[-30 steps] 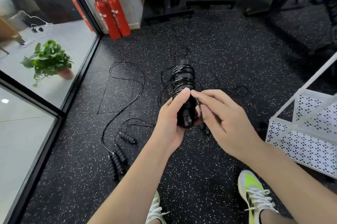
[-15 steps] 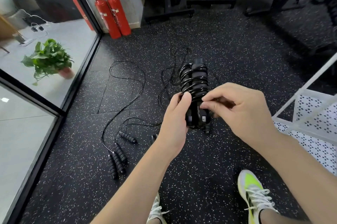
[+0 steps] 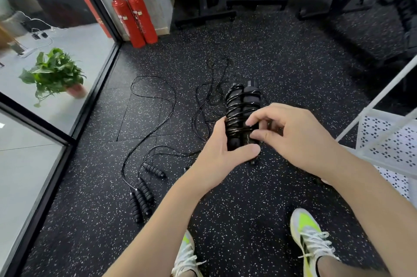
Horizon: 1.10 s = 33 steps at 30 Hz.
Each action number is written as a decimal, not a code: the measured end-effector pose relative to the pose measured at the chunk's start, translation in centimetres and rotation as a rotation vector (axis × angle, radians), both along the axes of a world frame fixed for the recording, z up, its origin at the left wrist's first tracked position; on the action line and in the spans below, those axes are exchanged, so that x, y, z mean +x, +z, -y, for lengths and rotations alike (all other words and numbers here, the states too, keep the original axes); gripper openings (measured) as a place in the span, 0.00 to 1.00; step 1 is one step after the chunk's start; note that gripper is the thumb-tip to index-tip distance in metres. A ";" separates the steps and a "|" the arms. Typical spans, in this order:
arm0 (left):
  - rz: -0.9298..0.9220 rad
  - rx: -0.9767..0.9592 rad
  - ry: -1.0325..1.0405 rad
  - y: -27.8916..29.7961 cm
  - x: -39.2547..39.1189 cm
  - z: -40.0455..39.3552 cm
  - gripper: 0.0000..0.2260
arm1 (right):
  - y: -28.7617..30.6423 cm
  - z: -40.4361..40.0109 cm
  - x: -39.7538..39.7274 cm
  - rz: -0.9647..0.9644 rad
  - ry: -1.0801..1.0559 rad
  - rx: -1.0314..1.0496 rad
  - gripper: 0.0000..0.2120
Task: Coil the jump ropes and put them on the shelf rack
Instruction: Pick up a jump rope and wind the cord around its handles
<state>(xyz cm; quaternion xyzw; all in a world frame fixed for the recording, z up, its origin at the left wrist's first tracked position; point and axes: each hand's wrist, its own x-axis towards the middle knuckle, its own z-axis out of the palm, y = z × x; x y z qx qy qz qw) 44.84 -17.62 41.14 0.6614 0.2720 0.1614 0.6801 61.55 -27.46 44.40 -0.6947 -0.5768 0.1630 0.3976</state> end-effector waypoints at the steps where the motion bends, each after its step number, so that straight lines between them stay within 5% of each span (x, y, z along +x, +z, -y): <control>1: -0.006 0.012 -0.019 -0.2 -0.1 -0.2 0.31 | 0.0 0.1 0.0 0.010 0.000 -0.021 0.10; 16: -0.052 0.165 -0.040 -0.7 0.4 0.3 0.21 | -0.1 -0.2 -0.2 0.140 0.006 -0.165 0.09; 33: 0.005 0.111 -0.035 0.4 0.1 0.3 0.17 | -0.8 0.0 0.3 0.049 0.024 0.041 0.08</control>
